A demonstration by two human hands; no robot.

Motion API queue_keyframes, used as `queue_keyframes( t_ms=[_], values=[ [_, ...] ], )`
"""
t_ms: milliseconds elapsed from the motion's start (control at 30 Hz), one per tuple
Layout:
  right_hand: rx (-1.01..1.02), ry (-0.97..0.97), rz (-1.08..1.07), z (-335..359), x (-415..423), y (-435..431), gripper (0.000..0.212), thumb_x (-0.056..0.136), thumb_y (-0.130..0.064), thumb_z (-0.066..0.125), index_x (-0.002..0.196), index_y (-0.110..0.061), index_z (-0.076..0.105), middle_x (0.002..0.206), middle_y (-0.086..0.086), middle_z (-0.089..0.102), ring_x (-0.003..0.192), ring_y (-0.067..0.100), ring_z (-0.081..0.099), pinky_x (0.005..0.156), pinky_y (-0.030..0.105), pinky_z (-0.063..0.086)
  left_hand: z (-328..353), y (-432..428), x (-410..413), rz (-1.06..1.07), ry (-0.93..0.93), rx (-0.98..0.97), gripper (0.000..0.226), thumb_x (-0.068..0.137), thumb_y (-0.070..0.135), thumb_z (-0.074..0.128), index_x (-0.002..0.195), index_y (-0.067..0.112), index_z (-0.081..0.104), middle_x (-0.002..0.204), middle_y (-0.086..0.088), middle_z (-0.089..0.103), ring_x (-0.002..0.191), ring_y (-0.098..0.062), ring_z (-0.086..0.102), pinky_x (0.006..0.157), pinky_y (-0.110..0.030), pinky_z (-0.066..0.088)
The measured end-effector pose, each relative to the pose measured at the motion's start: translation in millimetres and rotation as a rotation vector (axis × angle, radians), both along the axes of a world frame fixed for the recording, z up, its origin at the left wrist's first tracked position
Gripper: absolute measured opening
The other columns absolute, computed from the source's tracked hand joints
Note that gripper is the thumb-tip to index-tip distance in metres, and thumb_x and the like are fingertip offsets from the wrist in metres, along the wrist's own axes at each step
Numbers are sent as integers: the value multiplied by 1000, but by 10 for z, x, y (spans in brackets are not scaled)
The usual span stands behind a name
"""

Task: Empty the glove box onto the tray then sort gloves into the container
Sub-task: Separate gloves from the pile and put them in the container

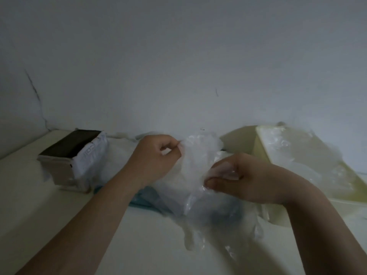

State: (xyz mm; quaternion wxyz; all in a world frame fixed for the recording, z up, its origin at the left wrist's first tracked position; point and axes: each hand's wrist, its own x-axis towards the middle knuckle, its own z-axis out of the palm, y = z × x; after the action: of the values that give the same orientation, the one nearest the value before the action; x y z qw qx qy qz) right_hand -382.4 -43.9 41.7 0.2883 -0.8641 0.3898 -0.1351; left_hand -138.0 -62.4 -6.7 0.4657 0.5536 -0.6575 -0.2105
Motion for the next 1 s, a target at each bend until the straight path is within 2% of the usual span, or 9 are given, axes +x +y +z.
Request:
queue_keyframes(
  t_ms=[67, 167, 300, 433, 500, 567, 700, 800, 1000],
  values=[
    [-13, -61, -14, 67, -13, 52, 18, 95, -42, 66, 100, -32, 81, 107, -20, 74, 103, 3, 68, 99, 31, 52, 82, 11, 62, -5, 215, 74, 17, 95, 23, 73, 81, 16, 79, 76, 2, 76, 69, -9, 65, 67, -26, 54],
    [-129, -226, -105, 116, -14, 84, 22, 87, -56, 64, 96, -44, 79, 139, -31, 58, 130, -8, 52, 114, 35, 43, 163, 64, 82, -174, 416, 206, 14, 93, 18, 72, 82, 12, 77, 86, -13, 78, 82, -29, 74, 86, -48, 62],
    [-241, -323, -219, 41, 56, 44, 18, 85, -56, 68, 92, -44, 80, 156, -13, 48, 152, -8, 14, 126, 49, 21, 220, 174, -14, -465, 665, 419, 22, 74, 10, 81, 85, -3, 66, 74, -14, 67, 59, -18, 67, 57, -31, 58],
    [-126, -433, -94, -11, 67, 46, 12, 85, -37, 80, 91, -28, 85, 156, -16, 47, 150, -2, 29, 125, 42, 24, 159, 178, -28, -536, 713, 663, 9, 76, 23, 81, 70, 17, 79, 69, -3, 67, 62, -14, 65, 61, -27, 52],
    [-23, -488, -39, -36, 55, 42, 12, 84, -26, 81, 91, -16, 85, 137, -8, 66, 135, 9, 55, 116, 42, 40, 72, 146, -11, -492, 840, 877, 25, 97, 26, 61, 93, 9, 78, 77, -9, 66, 71, -20, 65, 70, -32, 54],
    [111, -559, -60, -78, 72, 41, 10, 86, -18, 79, 89, -9, 83, 108, 6, 76, 107, 19, 71, 100, 39, 53, -52, 12, -6, -401, 949, 870, 39, 105, 26, 46, 119, -3, 68, 87, -11, 64, 79, -19, 64, 76, -31, 56],
    [159, -689, -379, -209, 155, -56, 14, 94, -11, 72, 84, -12, 83, 78, 11, 75, 72, 25, 68, 70, 36, 57, 74, 56, -101, -387, 1031, 702, 66, 104, 60, 43, 101, 7, 83, 94, -12, 78, 79, -25, 76, 73, -32, 62],
    [133, -728, -545, -279, 166, -135, 14, 95, -14, 72, 85, -13, 82, 68, 6, 72, 61, 24, 61, 59, 35, 52, 61, 66, -39, -363, 1157, 584, 94, 87, 84, 47, 126, 2, 73, 130, -18, 71, 120, -34, 69, 107, -45, 52],
    [127, -670, -547, -287, 177, -140, 13, 96, -18, 72, 87, -19, 81, 69, -1, 74, 60, 15, 66, 59, 31, 55, -54, 61, -178, -286, 931, 514, 36, 102, 35, 59, 114, 7, 79, 126, -15, 72, 119, -38, 69, 107, -58, 51]
  ],
)
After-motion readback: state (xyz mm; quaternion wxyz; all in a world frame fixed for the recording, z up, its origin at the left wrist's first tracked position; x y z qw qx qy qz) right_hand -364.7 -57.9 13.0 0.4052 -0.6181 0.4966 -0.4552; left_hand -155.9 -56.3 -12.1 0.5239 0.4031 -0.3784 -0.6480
